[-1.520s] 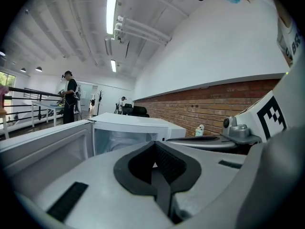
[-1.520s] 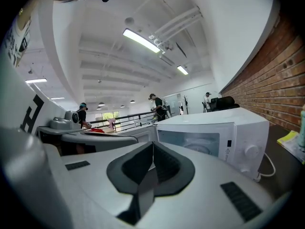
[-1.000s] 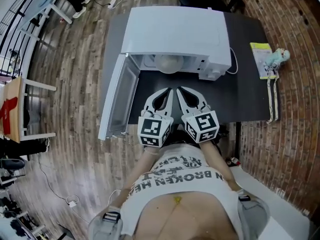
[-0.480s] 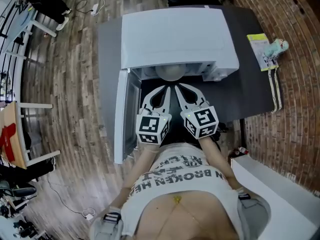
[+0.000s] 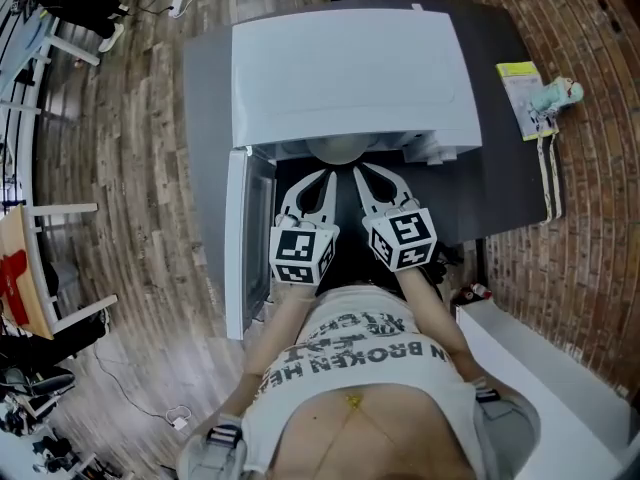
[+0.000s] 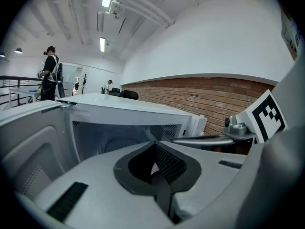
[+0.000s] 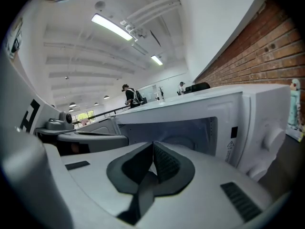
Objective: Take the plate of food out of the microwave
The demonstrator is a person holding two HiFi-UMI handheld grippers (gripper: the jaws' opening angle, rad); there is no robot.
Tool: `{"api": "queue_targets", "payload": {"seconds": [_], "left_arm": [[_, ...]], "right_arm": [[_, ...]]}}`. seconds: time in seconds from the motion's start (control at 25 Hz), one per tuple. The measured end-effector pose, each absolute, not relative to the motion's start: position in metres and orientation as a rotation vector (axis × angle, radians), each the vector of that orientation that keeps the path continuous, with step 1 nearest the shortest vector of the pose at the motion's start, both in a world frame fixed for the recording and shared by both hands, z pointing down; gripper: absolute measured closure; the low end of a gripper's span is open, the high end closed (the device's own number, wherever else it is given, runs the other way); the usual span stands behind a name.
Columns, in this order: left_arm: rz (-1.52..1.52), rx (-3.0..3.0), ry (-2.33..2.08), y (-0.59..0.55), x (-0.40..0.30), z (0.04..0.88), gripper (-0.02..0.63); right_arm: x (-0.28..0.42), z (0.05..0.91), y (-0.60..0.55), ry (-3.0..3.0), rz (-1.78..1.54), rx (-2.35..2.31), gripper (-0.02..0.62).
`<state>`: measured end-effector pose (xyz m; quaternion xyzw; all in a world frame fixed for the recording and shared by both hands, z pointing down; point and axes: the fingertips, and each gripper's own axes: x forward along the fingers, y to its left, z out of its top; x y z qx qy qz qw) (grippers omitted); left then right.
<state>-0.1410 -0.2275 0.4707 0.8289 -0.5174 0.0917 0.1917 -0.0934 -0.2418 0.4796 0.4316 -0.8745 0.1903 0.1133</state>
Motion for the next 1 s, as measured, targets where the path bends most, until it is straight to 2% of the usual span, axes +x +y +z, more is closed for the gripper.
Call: {"api": "queue_targets", "payload": {"seconds": [0.72,1.0], "left_arm": [[0.312,2.08,-1.539,-0.264,-0.155,0.546,0.598],[0.086,1.882,-1.466,-0.272,-0.168,0.576,0.594]], "right_arm": [[-0.068,0.561,-0.286,-2.402,0.625,1.188,0.586],[-0.063,0.584,-0.288,-2.349,0.717,1.185,0.586]]}}
